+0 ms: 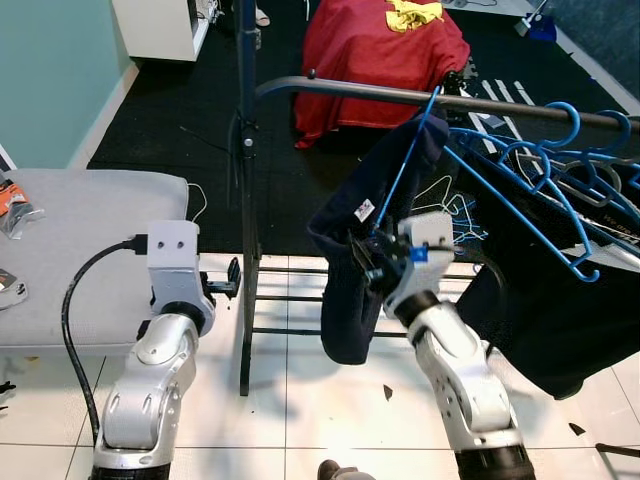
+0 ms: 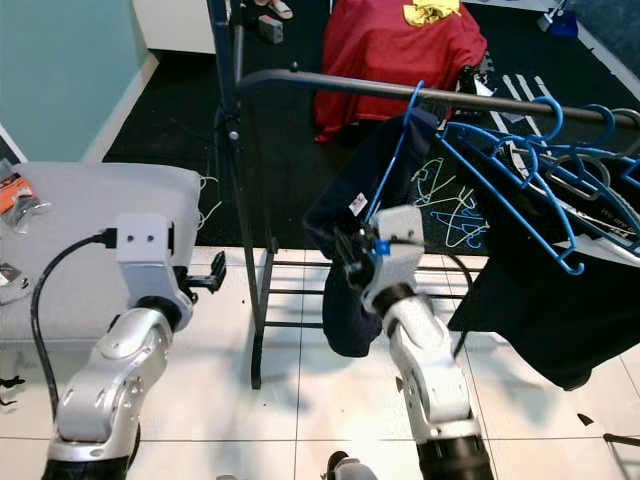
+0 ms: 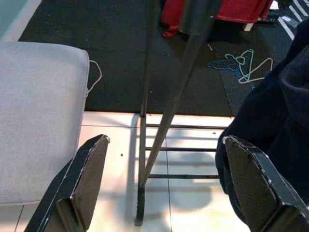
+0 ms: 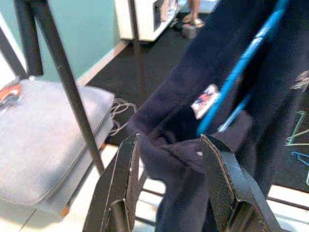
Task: Hang hanger
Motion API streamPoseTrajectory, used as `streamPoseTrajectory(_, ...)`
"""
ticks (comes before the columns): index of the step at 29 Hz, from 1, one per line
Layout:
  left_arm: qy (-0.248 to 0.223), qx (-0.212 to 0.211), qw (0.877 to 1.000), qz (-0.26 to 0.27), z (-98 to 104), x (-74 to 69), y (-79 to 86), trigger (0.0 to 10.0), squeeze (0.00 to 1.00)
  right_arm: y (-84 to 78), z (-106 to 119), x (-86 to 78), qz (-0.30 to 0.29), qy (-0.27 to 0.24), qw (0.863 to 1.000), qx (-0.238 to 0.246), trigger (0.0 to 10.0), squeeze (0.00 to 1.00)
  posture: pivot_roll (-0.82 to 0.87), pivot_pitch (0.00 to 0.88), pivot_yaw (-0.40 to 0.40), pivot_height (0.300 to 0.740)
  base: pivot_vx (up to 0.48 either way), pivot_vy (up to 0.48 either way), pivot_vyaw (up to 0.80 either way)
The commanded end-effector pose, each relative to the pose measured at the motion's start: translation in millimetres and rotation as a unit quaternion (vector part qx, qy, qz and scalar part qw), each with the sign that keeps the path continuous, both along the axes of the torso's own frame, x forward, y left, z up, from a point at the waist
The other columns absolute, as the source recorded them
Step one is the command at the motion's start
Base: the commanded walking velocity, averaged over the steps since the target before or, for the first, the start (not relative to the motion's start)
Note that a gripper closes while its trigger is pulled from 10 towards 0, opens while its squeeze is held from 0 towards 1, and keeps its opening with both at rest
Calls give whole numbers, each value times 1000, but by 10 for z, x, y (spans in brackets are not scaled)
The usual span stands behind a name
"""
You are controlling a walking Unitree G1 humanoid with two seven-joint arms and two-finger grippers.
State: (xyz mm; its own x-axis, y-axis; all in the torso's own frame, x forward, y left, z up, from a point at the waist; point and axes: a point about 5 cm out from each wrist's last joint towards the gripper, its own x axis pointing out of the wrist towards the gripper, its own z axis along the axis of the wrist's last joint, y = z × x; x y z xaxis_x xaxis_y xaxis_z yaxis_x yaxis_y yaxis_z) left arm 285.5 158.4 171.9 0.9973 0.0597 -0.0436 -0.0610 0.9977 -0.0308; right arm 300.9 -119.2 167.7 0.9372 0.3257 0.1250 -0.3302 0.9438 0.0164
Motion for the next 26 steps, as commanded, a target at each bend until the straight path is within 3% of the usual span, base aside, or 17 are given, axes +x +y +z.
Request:
streamPoseTrajectory(1, 14, -11, 1000, -7, -54, -40, -30, 10000, 0, -17, -20, -41, -6, 5, 1000, 0, 10000, 0, -52, 232, -77, 740, 0, 0, 0)
streamPoseTrajectory(4, 30, -3, 1000, -8, -177, -131, -33, 10000, 0, -63, -254, -148, -35, 36, 999, -7, 10000, 0, -41, 230, -75, 740, 0, 0, 0)
streamPoseTrajectory(9, 55, 6, 998, -17, -336, -195, -91, 10000, 0, -89, -435, -223, -37, 53, 998, -14, 10000, 0, -43, 215, -27, 740, 0, 0, 0)
streamPoseTrajectory(18, 113, 27, 993, -7, -616, -223, -46, 10000, 0, -116, -383, -209, -42, 49, 998, -10, 10000, 0, -67, 185, -30, 740, 0, 0, 0)
streamPoseTrajectory(26, 114, 3, 993, 3, -637, -306, -92, 10000, 0, -86, -413, -159, -18, 54, 998, -26, 10000, 0, -67, 180, -74, 740, 0, 0, 0)
